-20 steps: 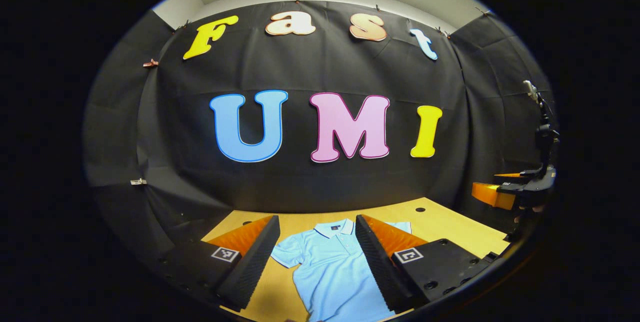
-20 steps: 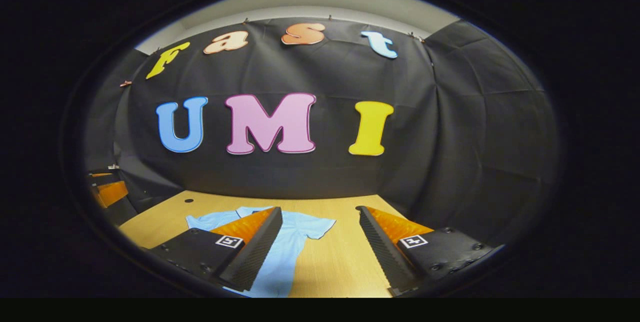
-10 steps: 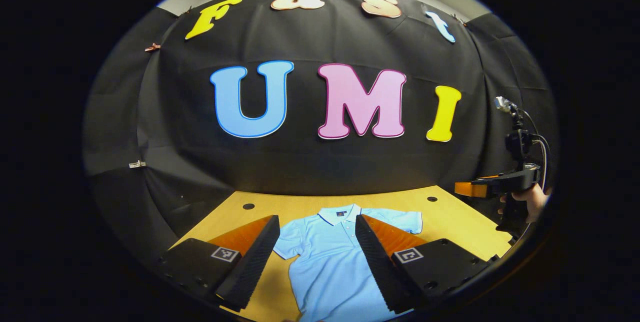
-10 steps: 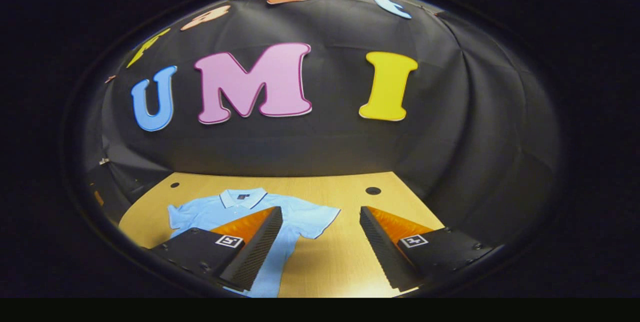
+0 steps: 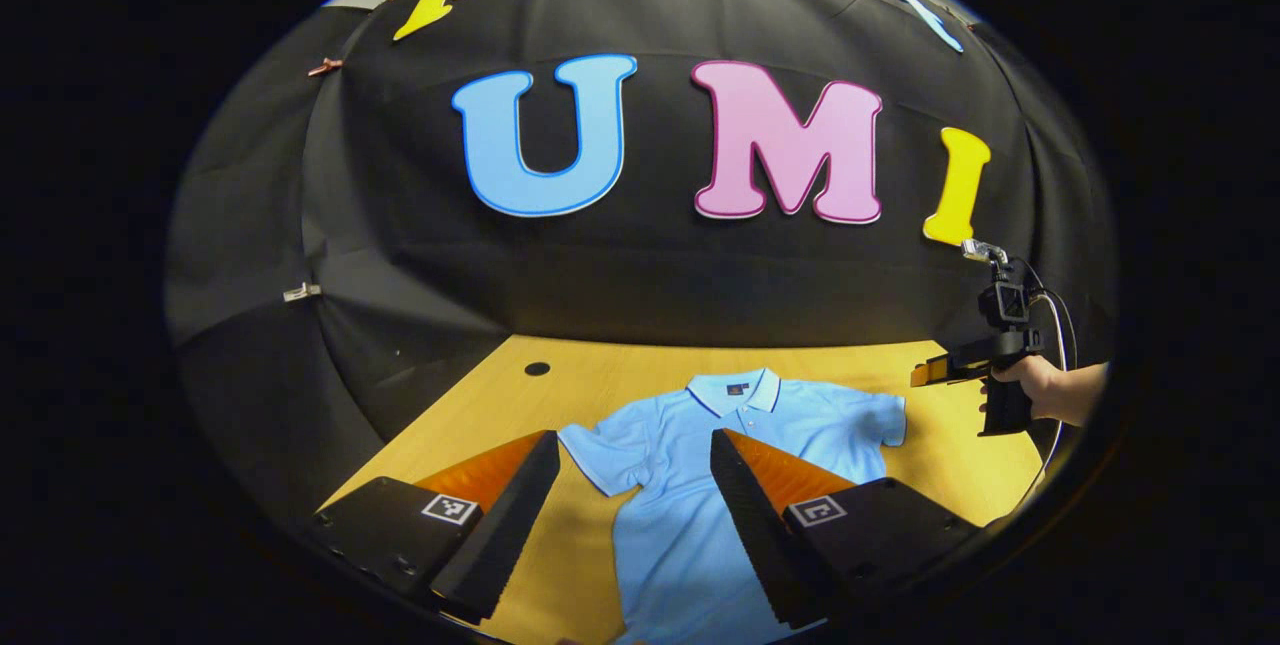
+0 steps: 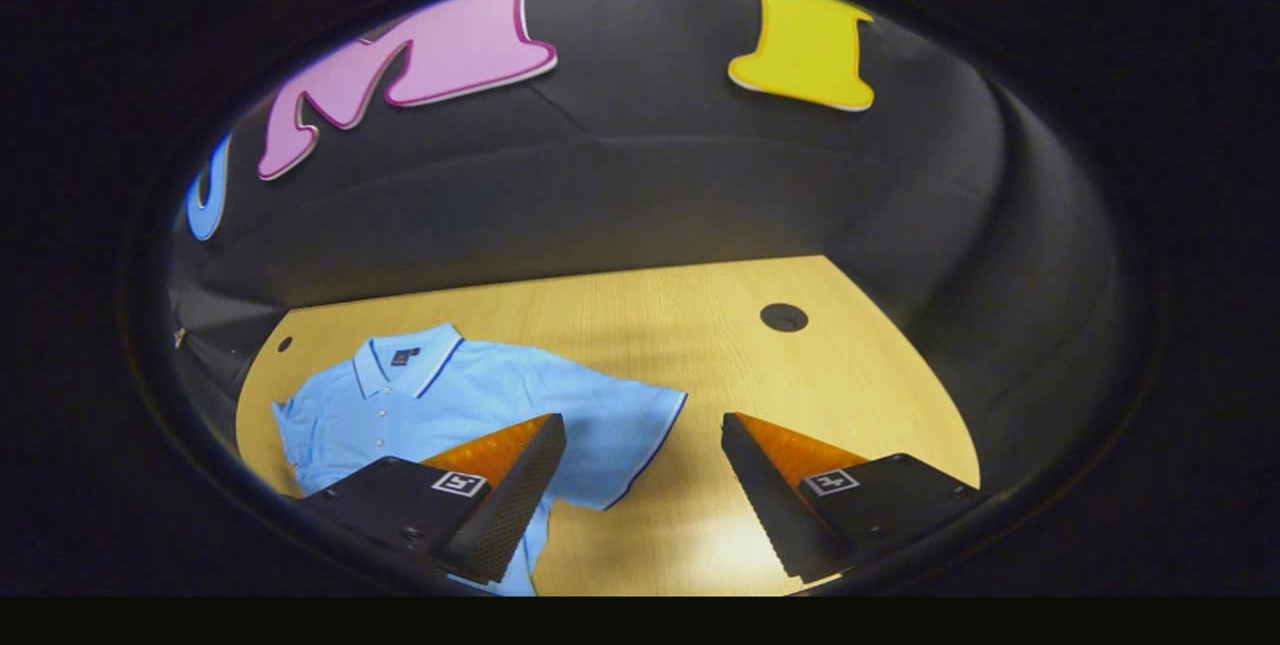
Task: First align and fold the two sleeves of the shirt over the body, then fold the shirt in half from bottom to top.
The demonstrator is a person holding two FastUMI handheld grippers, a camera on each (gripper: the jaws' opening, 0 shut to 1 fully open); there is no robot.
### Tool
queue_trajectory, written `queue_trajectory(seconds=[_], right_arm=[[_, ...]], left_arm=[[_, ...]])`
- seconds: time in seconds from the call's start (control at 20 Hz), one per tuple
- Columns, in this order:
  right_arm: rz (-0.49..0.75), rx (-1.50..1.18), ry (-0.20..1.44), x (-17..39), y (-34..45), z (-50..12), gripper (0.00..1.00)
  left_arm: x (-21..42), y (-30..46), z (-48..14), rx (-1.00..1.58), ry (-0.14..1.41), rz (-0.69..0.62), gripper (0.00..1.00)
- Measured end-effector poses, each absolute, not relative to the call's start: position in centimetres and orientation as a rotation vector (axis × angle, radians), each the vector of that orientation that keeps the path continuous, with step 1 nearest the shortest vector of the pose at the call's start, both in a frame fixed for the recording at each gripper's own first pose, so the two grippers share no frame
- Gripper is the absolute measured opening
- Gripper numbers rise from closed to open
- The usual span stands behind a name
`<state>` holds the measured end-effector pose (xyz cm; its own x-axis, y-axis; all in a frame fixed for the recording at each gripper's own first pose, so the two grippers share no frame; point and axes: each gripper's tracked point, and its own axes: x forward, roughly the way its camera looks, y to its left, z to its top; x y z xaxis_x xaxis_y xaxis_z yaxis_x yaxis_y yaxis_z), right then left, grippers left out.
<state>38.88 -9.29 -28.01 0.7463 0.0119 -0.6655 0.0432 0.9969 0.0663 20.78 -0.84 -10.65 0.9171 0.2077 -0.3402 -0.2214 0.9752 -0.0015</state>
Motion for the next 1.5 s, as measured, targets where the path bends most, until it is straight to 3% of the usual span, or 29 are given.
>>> queue_trajectory(seconds=[0.05,0.1,0.15,0.45,0.7,0.8,0.9,1.0,1.1,1.15,1.45,1.5], right_arm=[[-0.016,0.075,0.755,39.6,-9.1,-29.1,0.99],[-0.018,0.059,0.765,40.5,-9.0,-30.2,0.94],[-0.023,0.035,0.770,41.4,-9.1,-31.1,0.99],[-0.057,0.024,0.842,44.0,-9.0,-35.5,0.99],[-0.046,0.044,0.843,44.1,-8.6,-35.6,0.97],[-0.017,0.034,0.831,44.1,-8.0,-35.7,0.76],[0.013,0.030,0.825,44.1,-6.6,-35.6,0.48],[-0.003,0.012,0.821,44.2,-6.4,-35.6,0.11],[0.001,0.023,0.820,44.4,-5.8,-35.7,0.01],[0.004,0.039,0.823,44.2,-5.6,-35.5,0.06],[0.020,0.069,0.732,44.6,-4.2,-31.5,0.06],[0.029,0.056,0.719,44.4,-3.5,-30.7,0.00]], left_arm=[[20.8,-0.9,-11.2,-0.054,0.369,0.227,0.97],[21.0,-0.9,-11.7,-0.062,0.384,0.226,0.97],[21.4,-0.9,-11.8,-0.059,0.388,0.224,0.97],[23.8,-0.3,-12.8,-0.095,0.419,0.214,0.97],[24.7,-1.3,-13.4,-0.121,0.440,0.183,0.97],[24.8,-1.4,-13.7,-0.113,0.445,0.180,0.97],[24.9,-2.0,-13.3,-0.138,0.426,0.148,0.97],[24.6,-2.6,-13.3,-0.178,0.422,0.124,0.97],[24.0,-2.3,-13.4,-0.190,0.422,0.140,0.97],[23.6,-2.1,-13.4,-0.187,0.421,0.146,0.97],[20.9,-0.6,-14.6,-0.238,0.446,0.196,0.97],[20.6,-0.4,-14.8,-0.251,0.448,0.200,0.97]])
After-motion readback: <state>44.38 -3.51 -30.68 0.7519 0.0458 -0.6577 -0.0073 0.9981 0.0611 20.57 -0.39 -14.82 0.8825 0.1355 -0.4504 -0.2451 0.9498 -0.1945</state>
